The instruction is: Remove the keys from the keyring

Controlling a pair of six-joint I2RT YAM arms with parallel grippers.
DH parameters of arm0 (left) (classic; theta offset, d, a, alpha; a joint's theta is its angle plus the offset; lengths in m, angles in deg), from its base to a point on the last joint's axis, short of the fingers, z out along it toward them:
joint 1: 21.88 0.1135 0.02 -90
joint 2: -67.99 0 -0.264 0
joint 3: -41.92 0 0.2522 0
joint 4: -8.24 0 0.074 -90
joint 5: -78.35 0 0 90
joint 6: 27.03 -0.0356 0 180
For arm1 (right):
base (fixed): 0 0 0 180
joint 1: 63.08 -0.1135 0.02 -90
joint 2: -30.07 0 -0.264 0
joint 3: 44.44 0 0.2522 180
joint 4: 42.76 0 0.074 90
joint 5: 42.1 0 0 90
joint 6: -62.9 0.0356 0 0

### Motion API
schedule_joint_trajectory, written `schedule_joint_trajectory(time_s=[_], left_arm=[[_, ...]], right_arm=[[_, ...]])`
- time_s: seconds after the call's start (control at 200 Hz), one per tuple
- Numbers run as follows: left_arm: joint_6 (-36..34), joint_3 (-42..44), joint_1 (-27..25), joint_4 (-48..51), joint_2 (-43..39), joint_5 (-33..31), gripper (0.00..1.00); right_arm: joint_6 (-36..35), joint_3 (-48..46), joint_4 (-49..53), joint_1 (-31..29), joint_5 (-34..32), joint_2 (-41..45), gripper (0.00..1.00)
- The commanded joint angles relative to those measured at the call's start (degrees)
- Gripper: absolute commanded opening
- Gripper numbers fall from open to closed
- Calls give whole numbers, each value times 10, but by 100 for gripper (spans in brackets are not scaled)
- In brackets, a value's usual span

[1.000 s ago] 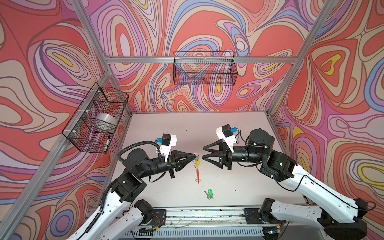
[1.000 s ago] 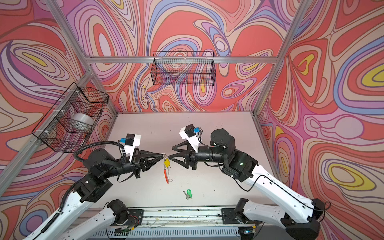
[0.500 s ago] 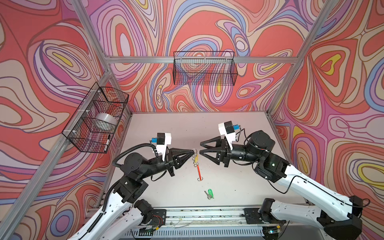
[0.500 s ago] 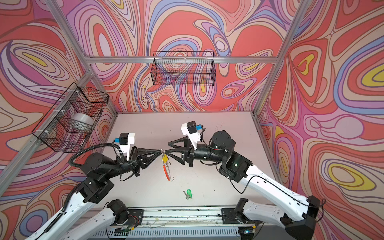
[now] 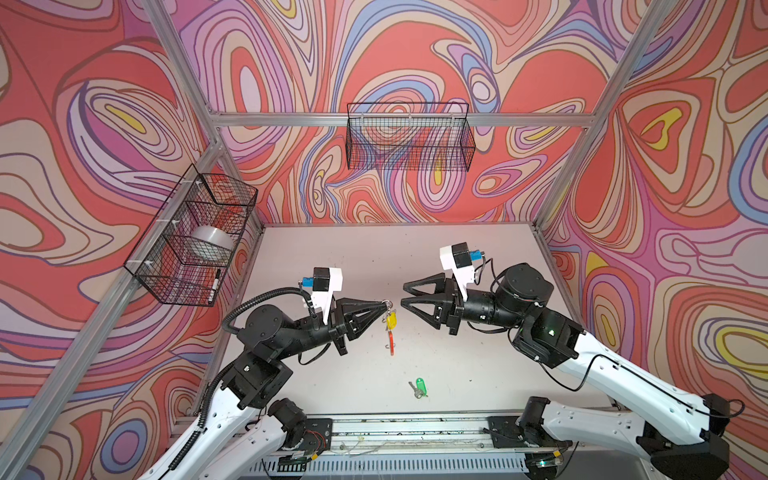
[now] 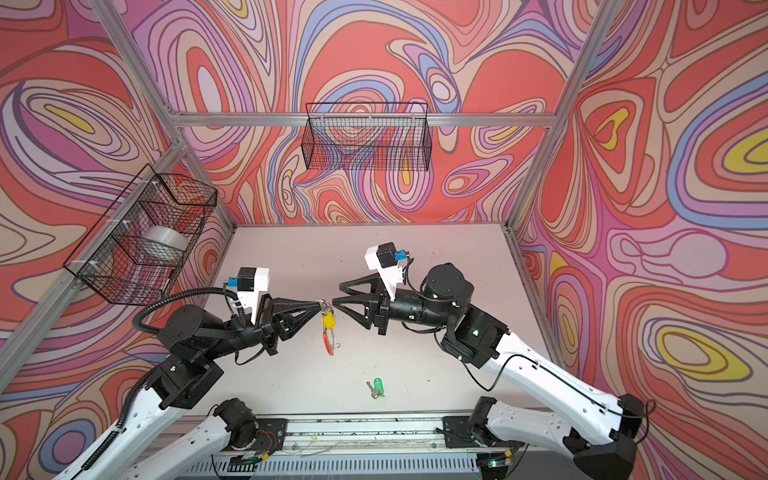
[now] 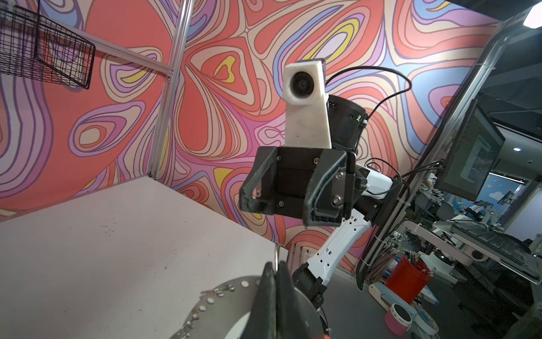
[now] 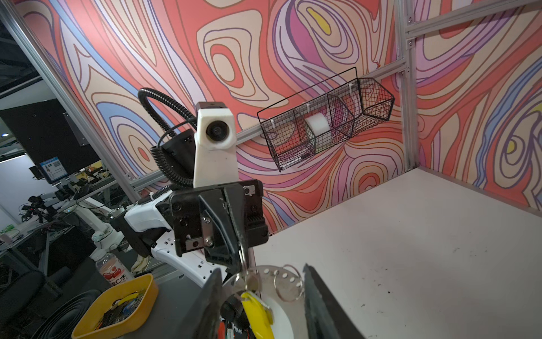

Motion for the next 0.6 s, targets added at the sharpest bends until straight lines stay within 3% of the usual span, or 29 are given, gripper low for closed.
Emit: schedule_joint_trajectory(time_s=[0.0,0.19,0.596], left_arm=[[-33,-58,0,97,2,-21,0],[-42,-141,-3,248,34,-75,0],[-40,-221,-12,378,65,-150,0]], right_arm=[[-12,-12,35,-2,-46,16,44],[-14,-21,50,-2,-85,23,37],[-14,-11,56,-2,-94,-5,36]])
